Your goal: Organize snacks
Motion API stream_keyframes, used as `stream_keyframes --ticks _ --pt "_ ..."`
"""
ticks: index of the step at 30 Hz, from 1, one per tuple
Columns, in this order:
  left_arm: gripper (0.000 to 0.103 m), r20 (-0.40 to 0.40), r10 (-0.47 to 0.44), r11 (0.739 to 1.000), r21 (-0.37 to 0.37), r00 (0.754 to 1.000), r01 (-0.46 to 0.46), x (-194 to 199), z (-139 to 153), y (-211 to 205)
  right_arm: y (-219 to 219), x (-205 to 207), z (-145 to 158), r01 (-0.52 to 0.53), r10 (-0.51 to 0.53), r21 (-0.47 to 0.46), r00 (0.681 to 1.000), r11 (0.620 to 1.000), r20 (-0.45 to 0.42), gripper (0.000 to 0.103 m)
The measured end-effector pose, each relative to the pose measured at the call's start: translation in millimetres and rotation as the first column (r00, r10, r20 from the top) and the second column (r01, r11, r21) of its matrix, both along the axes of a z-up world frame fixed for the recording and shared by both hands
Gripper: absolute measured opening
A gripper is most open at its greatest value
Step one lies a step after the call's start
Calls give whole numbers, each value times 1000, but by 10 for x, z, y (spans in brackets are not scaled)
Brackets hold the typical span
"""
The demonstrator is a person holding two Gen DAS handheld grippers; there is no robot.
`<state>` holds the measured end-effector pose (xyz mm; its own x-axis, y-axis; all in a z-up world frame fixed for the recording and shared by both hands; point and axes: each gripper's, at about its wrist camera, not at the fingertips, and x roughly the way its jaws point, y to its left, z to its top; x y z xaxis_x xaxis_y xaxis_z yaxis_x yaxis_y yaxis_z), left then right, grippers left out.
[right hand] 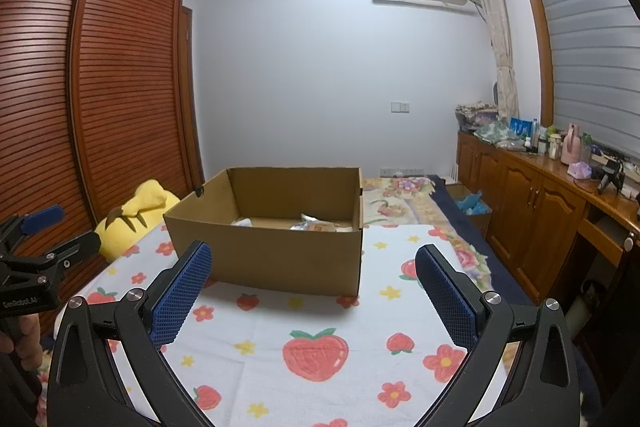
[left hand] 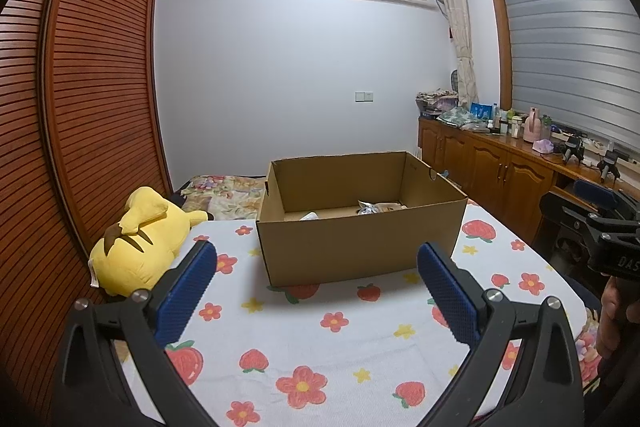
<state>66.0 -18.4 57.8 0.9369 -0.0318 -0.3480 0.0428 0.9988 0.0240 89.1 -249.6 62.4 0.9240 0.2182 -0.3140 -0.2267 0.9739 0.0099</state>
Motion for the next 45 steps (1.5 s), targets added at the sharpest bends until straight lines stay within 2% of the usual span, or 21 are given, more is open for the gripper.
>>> stream_keyframes --ticks 45 --pt "101 2 3 1000 -9 1000 -3 -24 9 18 21 -19 12 1 -1 3 1000 1000 2 103"
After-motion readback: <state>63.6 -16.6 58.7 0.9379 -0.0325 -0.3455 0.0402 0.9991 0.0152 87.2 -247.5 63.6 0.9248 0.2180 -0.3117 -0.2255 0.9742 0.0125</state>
